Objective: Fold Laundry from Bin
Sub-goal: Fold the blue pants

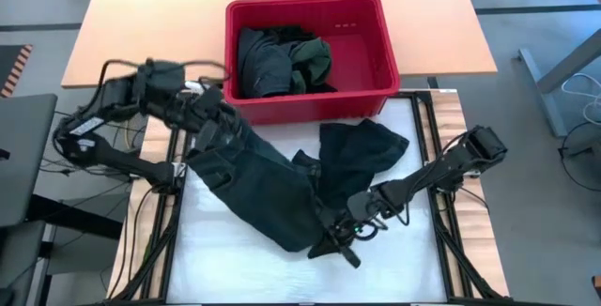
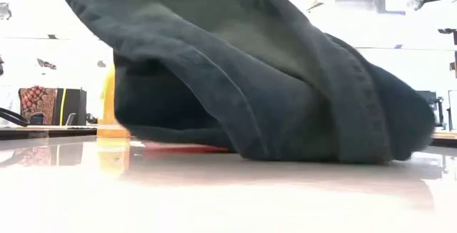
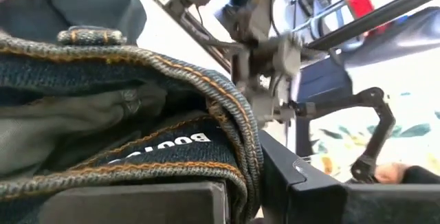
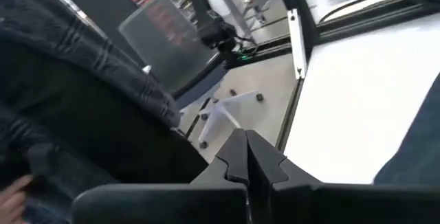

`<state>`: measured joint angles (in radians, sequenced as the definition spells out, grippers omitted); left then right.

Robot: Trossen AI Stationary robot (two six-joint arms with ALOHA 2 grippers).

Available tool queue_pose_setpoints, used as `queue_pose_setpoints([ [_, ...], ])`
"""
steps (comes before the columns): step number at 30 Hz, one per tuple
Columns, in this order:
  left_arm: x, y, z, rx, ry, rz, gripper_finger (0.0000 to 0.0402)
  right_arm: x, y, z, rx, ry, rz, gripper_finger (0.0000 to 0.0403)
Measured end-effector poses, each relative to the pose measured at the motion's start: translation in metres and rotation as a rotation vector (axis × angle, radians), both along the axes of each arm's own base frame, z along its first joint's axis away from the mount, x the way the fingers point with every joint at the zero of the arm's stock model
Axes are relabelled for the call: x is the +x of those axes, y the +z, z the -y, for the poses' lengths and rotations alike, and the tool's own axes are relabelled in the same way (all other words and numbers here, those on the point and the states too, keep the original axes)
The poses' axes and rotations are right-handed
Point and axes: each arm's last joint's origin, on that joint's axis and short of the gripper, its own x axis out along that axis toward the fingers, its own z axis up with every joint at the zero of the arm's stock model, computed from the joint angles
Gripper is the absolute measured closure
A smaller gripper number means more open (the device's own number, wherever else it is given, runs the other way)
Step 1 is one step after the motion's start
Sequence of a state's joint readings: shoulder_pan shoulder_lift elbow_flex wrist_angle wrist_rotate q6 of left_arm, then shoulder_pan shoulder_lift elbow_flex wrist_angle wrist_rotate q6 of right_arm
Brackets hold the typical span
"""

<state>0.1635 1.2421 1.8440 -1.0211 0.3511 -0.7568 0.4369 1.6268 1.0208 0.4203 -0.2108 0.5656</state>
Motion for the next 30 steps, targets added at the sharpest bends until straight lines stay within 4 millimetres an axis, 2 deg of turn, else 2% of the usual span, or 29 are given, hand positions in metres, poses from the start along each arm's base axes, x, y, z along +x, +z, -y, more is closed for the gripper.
queue_pose_setpoints([
  [3,0.006,0.023,-0.007,0.063,-0.015,0.016,0.0378,0.007,-0.011,-0.005,-0.006,-0.037,-0.058,0.0392],
  [7,0.013,0.05,-0.012,0.115,-0.048,0.057,0.0378,0.019,-0.034,0.004,-0.054,-0.155,-0.127,0.0392],
  [9,0.023,0.052,-0.014,0.115,-0.075,0.092,0.0378,0.028,-0.045,0.014,-0.079,-0.24,-0.145,0.0391],
  [13,0.024,0.047,-0.013,0.058,-0.126,0.109,0.0378,0.045,-0.065,0.045,-0.147,-0.479,-0.166,0.0391],
  [17,0.02,0.048,-0.003,0.101,-0.186,0.117,0.0378,0.055,-0.078,0.082,-0.372,-0.76,-0.152,0.0391],
  [20,0.02,0.05,0.006,0.12,-0.232,0.136,0.0378,0.063,-0.079,0.115,-0.519,-0.925,-0.092,0.0391],
  [25,0.022,0.048,0.03,0.161,-0.337,0.144,0.0378,0.075,-0.061,0.173,-0.553,-1.146,0.135,0.039],
  [28,0.026,0.039,0.05,0.184,-0.414,0.107,0.0378,0.072,-0.048,0.197,-0.644,-1.313,0.198,0.039],
  [30,0.026,0.027,0.065,0.208,-0.449,0.017,0.0378,0.069,-0.043,0.207,-0.728,-1.38,0.218,0.039],
])
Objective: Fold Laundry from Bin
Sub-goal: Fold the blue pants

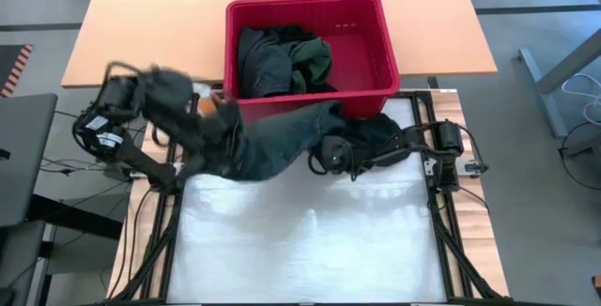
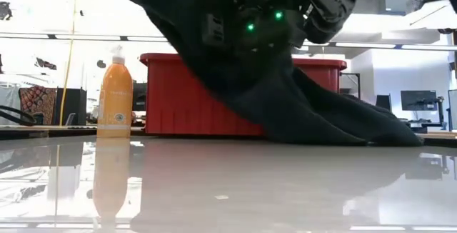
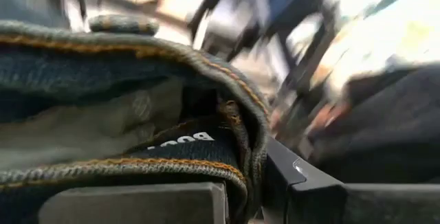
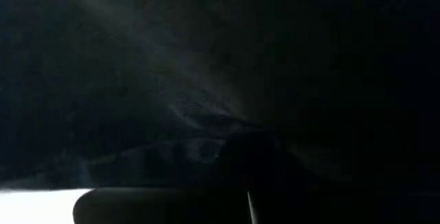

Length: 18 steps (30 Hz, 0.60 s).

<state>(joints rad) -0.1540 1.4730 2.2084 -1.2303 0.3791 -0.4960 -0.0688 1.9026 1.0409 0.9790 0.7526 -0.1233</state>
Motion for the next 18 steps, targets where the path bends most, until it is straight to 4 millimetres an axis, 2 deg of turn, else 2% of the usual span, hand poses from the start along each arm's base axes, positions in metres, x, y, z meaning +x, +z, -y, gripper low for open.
queue_pose_setpoints([
  [5,-0.003,-0.054,0.043,0.205,0.0,-0.342,0.0378,0.0,-0.003,0.005,-0.037,-0.019,-0.066,0.039],
  [10,-0.004,-0.121,0.084,0.332,0.064,-0.526,0.0378,0.006,-0.035,-0.011,-0.012,0.015,-0.229,0.039],
  [15,-0.027,-0.187,0.105,0.21,0.176,-0.561,0.0378,0.005,-0.064,-0.037,0.0,0.059,-0.453,0.039],
  [18,-0.047,-0.228,0.114,0.097,0.274,-0.569,0.0378,-0.001,-0.078,-0.053,0.037,0.088,-0.579,0.039],
])
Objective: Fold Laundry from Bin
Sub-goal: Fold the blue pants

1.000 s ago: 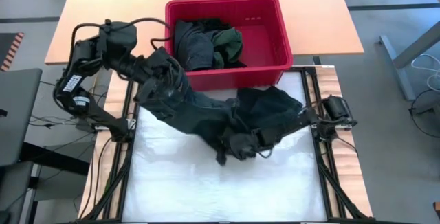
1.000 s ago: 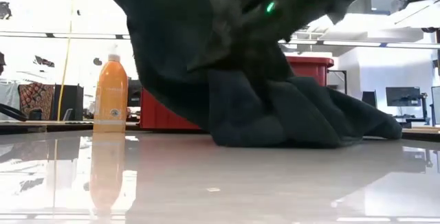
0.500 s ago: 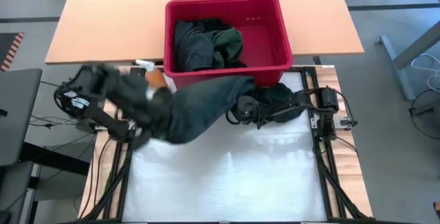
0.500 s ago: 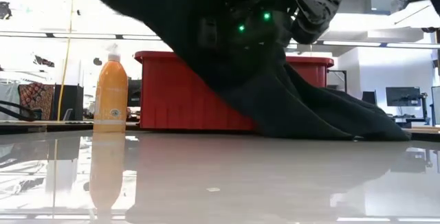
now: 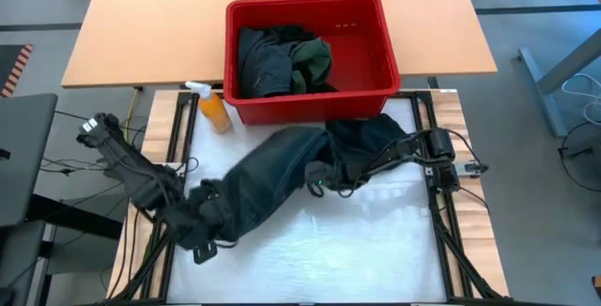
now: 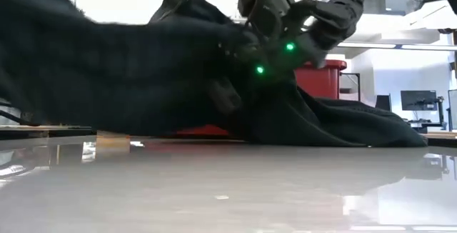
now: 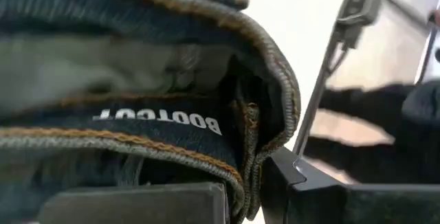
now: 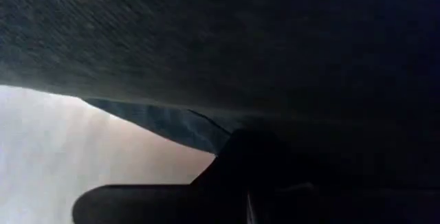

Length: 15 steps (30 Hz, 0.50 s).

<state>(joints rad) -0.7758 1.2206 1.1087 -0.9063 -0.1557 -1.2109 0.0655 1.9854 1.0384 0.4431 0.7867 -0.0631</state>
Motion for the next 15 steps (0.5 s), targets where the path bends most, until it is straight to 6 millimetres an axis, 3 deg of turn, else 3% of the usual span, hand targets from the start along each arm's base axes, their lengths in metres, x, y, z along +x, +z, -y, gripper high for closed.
queue_pose_setpoints([
  [4,-0.022,-0.054,0.014,-0.068,0.134,-0.039,0.0378,-0.013,-0.017,-0.016,0.011,0.028,-0.111,0.039],
  [7,-0.032,-0.082,0.021,-0.078,0.2,-0.078,0.0378,-0.025,-0.03,-0.023,0.001,0.053,-0.217,0.039],
  [12,-0.046,-0.106,0.029,-0.087,0.222,-0.245,0.0372,-0.037,-0.034,-0.042,0.122,0.279,-0.387,0.039],
  [15,-0.051,-0.109,0.034,-0.125,0.182,-0.359,0.0329,-0.044,-0.028,-0.051,0.197,0.458,-0.475,0.039],
])
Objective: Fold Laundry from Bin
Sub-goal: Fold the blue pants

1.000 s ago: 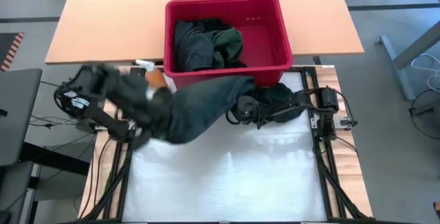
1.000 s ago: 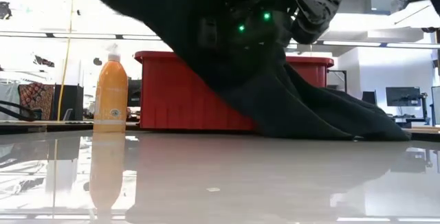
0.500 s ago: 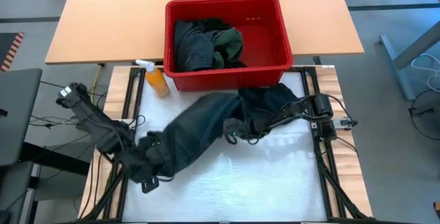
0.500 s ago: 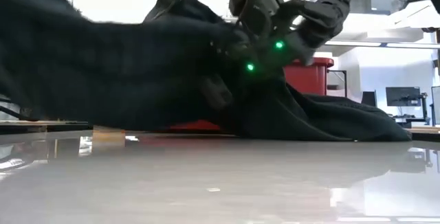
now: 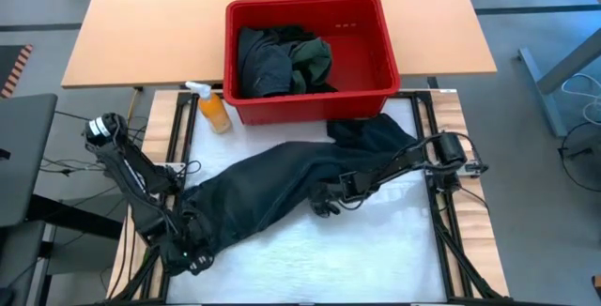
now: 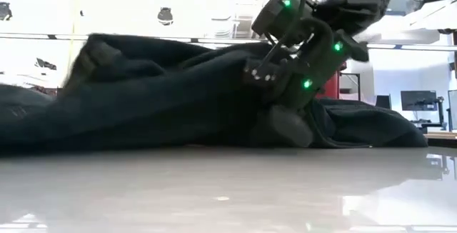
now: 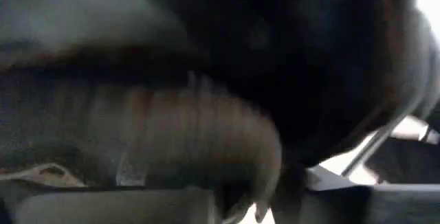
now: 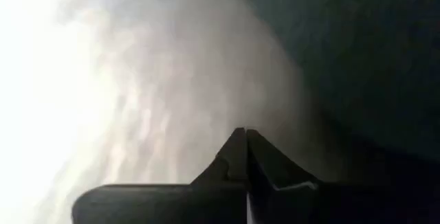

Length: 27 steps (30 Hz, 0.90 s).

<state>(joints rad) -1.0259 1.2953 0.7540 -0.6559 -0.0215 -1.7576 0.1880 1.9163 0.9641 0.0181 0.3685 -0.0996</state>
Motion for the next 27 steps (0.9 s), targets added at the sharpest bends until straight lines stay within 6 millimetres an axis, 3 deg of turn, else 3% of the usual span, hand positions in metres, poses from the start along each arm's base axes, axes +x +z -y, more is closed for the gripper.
queue_pose_setpoints([
  [6,-0.007,0.008,0.0,-0.11,-0.1,-0.104,0.0222,-0.025,0.03,0.004,0.323,0.196,-0.187,0.039],
  [10,-0.011,0.018,-0.004,-0.174,-0.136,-0.114,0.0182,-0.047,0.051,0.012,0.581,0.285,-0.321,0.039],
  [15,-0.015,0.036,-0.013,-0.244,-0.117,-0.043,0.0176,-0.072,0.059,0.005,0.681,0.301,-0.51,0.039],
  [21,-0.022,0.065,-0.028,-0.363,-0.108,0.107,0.0178,-0.087,0.077,-0.019,0.818,0.399,-0.545,0.0389],
  [24,-0.019,0.076,-0.039,-0.274,-0.078,0.351,0.0178,-0.091,0.079,-0.032,0.787,0.441,-0.551,0.0388],
  [27,-0.009,0.076,-0.051,-0.06,0.009,0.573,0.0178,-0.088,0.072,-0.042,0.747,0.464,-0.549,0.0383],
])
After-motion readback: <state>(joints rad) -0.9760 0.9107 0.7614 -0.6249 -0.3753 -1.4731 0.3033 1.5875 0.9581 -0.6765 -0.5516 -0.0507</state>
